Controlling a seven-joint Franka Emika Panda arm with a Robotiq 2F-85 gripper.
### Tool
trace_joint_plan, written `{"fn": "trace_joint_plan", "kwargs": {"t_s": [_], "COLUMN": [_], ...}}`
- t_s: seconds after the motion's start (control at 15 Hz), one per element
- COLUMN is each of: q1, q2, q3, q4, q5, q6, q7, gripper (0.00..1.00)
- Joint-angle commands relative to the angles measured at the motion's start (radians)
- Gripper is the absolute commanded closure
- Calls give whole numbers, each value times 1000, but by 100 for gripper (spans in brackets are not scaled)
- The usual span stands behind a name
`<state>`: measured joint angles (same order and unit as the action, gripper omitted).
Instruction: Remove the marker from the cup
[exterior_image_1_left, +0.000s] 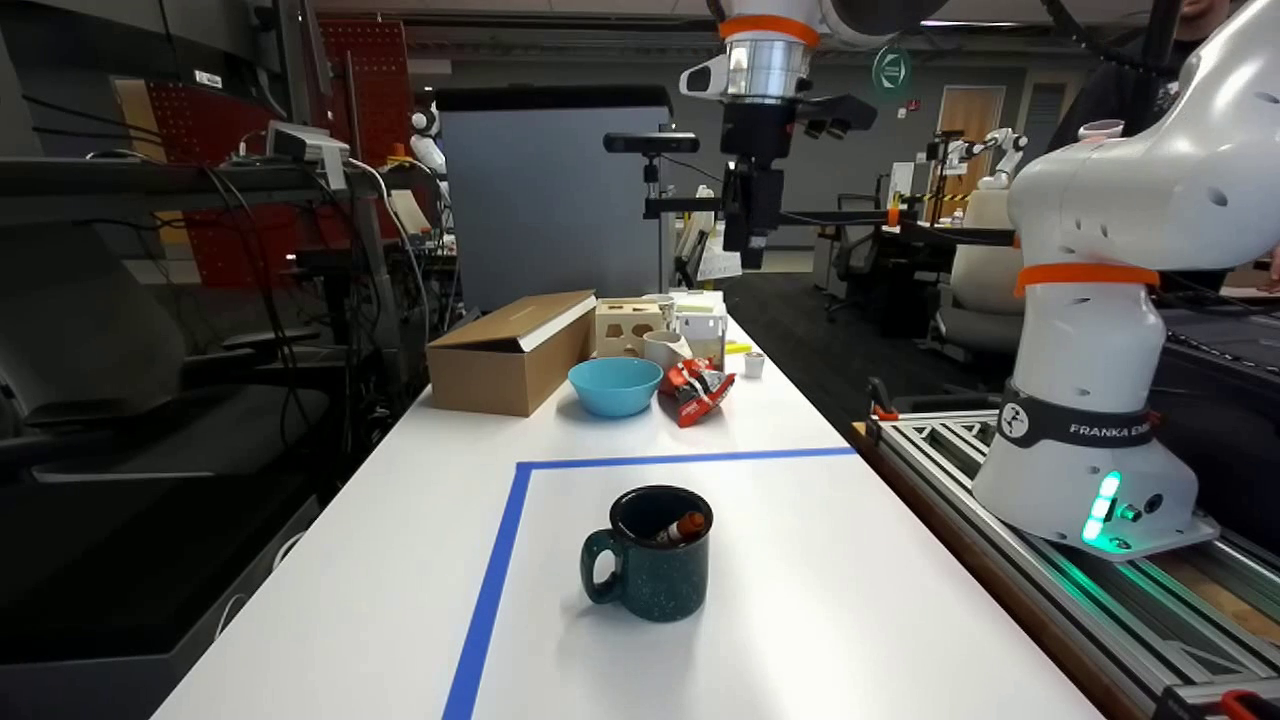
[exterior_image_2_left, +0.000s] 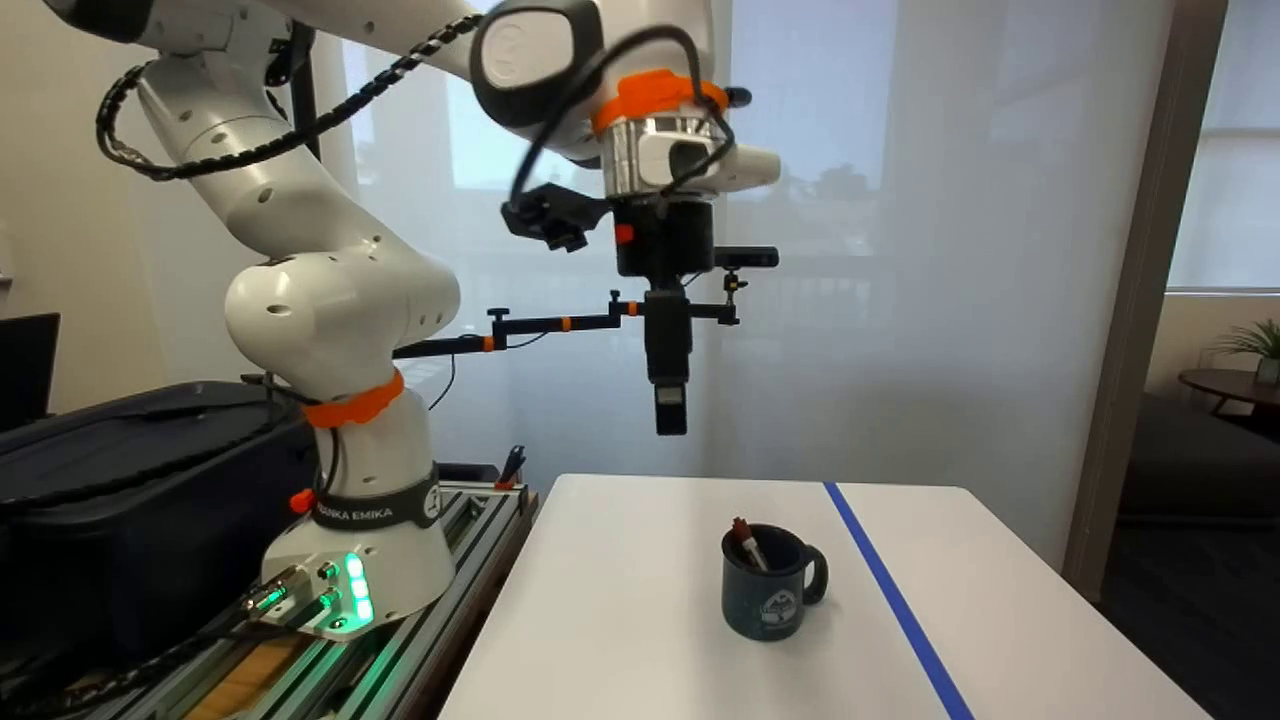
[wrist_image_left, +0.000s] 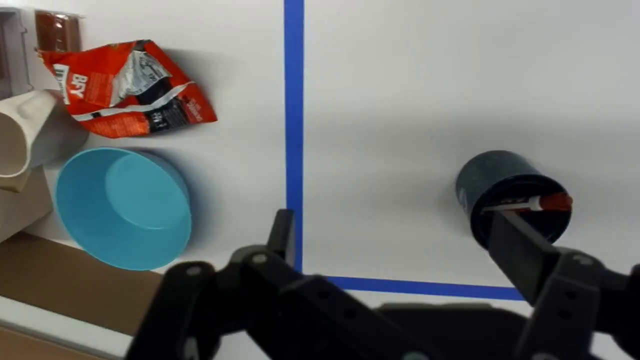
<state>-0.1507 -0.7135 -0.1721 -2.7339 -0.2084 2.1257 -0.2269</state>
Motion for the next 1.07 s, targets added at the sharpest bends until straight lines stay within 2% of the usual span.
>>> {"fn": "trace_joint_plan", "kwargs": {"t_s": [0.0,0.27,0.47,0.6,0.67,0.73,0.8,1.0], "q1": [87,139,133,131,139,138,147,152], "q2": [177,424,587,691,578,628,618,650], "q3": [112,201,209,191,199,192,199,202], "q4": [73,223,353,433,323,360,350,379], "q5": [91,213,243,274,233,242,192,183], "q6": [-37,-84,-132,-180,-108,-126,-58,-45], "q7": [156,351,445,458,440,444,441,465], "gripper": [0,0,0,0,0,0,0,0]}}
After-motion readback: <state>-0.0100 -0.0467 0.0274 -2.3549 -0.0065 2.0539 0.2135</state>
